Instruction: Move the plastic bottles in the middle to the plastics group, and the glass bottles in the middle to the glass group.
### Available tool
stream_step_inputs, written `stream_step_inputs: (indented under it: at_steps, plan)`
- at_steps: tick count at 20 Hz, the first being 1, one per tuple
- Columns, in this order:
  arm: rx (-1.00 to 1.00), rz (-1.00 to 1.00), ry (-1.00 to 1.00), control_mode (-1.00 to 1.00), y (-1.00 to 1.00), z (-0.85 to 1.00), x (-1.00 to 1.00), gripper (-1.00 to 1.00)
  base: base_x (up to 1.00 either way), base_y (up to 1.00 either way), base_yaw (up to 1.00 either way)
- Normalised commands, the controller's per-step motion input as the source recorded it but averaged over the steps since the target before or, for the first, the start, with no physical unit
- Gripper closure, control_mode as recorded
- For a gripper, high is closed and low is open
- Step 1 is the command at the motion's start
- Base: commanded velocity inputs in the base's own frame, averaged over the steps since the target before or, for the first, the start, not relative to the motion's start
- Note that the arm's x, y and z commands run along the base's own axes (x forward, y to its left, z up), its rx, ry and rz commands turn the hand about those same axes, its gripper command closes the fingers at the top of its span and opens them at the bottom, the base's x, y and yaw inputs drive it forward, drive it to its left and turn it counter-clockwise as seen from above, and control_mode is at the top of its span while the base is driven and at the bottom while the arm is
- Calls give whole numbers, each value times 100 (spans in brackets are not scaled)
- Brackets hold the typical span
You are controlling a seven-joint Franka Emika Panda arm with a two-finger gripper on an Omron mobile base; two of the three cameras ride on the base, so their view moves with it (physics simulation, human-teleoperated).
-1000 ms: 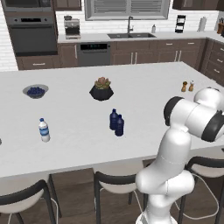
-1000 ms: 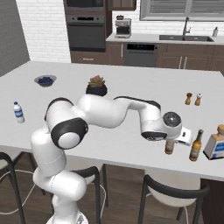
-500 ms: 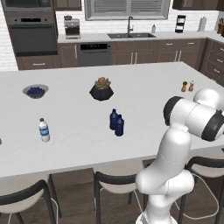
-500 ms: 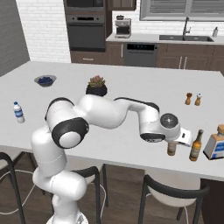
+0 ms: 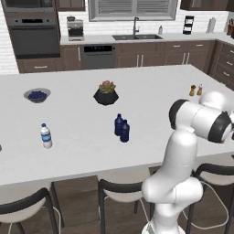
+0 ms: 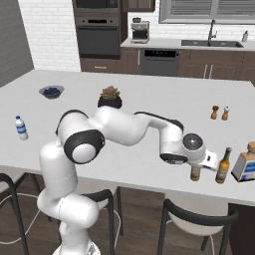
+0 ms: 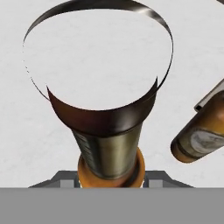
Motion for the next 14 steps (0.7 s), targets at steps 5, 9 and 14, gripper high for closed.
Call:
stream_step_inputs:
  at_steps: [5,9,14]
  plan:
    - [0,0,-1,-100,0,-39,0,100,0,0,0]
    - [0,0,-8,-100,-1,-8,4,100,0,0,0]
    - [0,0,-4,-100,-16,17,20,100,0,0,0]
